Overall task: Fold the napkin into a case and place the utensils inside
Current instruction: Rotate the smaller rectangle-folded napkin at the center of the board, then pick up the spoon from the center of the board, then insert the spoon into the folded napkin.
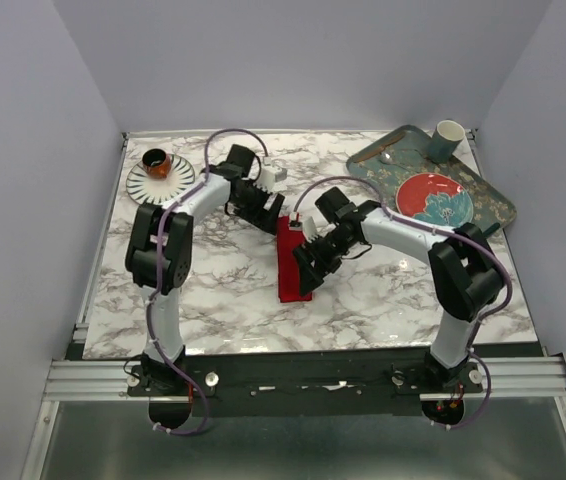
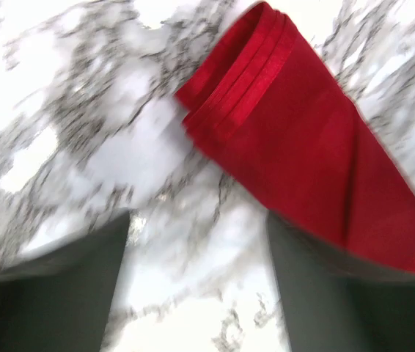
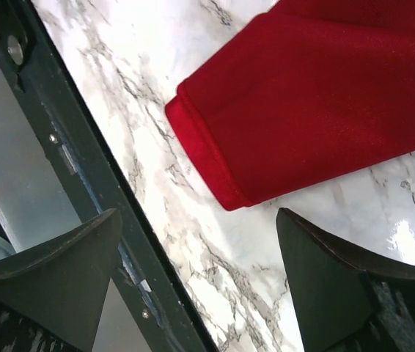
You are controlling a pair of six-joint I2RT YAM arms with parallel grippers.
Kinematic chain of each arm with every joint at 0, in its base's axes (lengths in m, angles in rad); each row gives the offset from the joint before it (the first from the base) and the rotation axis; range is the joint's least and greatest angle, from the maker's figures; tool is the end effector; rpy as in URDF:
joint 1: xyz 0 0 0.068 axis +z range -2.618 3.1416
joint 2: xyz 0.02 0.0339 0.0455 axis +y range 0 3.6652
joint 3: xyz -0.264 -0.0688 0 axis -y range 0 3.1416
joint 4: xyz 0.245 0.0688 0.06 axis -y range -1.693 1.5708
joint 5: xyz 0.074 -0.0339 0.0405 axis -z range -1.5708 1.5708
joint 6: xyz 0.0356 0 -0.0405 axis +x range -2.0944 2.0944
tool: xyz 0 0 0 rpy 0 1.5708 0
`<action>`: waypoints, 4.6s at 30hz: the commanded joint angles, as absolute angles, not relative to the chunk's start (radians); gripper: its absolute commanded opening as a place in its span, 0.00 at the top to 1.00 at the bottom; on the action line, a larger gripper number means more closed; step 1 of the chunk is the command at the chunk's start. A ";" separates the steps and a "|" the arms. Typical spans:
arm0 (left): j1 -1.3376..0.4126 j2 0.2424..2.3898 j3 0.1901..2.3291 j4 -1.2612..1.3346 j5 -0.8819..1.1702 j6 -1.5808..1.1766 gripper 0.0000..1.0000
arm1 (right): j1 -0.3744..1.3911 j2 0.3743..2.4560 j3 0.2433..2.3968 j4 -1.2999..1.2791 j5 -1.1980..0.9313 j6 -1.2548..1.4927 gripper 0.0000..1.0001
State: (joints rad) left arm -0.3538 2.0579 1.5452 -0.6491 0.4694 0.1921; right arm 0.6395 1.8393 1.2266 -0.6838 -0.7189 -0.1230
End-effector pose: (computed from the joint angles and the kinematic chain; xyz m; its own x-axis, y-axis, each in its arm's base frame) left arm 0.3964 -0.1636 0.1819 -0.7536 0.4599 -0.4696 0.6333 0.6993 -0.3315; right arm 0.2687 0.2290 0.1792 -0.6939 -0.6312 -0.3466 -0.6825 0.4231 0.5959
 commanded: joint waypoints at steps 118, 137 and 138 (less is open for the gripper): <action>-0.541 1.996 1.672 -0.472 -0.178 -0.666 1.00 | 0.336 1.644 1.309 -0.746 -0.361 -0.058 0.00; -0.560 1.987 1.536 -0.500 -0.078 -0.687 1.00 | 0.327 1.640 1.308 -0.745 -0.367 -0.055 0.00; -0.560 1.977 1.526 -0.499 -0.072 -0.692 1.00 | 0.325 1.638 1.308 -0.747 -0.367 -0.055 0.00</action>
